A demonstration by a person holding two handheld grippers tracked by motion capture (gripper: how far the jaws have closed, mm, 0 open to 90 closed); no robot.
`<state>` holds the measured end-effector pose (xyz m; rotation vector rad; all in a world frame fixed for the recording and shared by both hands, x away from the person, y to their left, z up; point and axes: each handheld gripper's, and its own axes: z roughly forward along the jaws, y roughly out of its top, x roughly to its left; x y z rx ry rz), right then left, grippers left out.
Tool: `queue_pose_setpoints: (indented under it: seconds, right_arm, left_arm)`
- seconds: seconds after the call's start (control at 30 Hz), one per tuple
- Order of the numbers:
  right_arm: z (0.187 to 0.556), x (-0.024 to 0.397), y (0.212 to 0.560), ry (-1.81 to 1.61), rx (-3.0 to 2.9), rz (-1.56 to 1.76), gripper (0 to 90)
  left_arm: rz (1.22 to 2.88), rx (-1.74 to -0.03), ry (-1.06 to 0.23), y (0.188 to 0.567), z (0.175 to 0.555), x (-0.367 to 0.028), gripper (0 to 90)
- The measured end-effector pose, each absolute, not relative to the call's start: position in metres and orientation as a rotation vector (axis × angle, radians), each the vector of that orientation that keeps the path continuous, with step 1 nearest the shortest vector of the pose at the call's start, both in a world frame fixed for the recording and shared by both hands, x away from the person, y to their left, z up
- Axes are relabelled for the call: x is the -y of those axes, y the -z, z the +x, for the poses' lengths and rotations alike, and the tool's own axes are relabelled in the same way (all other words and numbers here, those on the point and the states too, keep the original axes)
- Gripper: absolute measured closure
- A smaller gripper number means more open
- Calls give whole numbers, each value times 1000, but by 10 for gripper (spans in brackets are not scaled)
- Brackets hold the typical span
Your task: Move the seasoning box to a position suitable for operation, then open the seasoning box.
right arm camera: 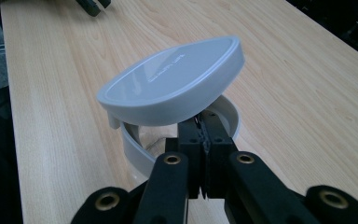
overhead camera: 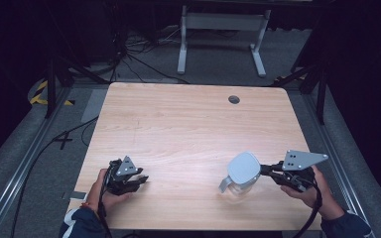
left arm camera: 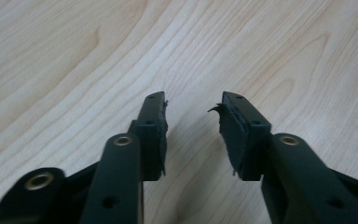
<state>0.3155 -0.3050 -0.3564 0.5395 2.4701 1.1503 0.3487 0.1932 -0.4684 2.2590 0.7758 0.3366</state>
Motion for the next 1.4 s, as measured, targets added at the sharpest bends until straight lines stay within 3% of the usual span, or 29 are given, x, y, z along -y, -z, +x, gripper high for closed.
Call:
queue_pose_setpoints:
  seconds: [0.23, 0.47, 1.4]
  right_arm:
    - [317, 302, 353, -1156, -2464, 528, 889]
    - [317, 298, 350, -1168, -2465, 515, 889]
    - [307, 263, 346, -1163, -2503, 356, 880]
  left_arm:
    - [2173, -799, -300, 480, 345, -206, 430]
    - [2192, -800, -340, 480, 344, -202, 347]
    - [2187, -813, -336, 480, 346, -202, 329]
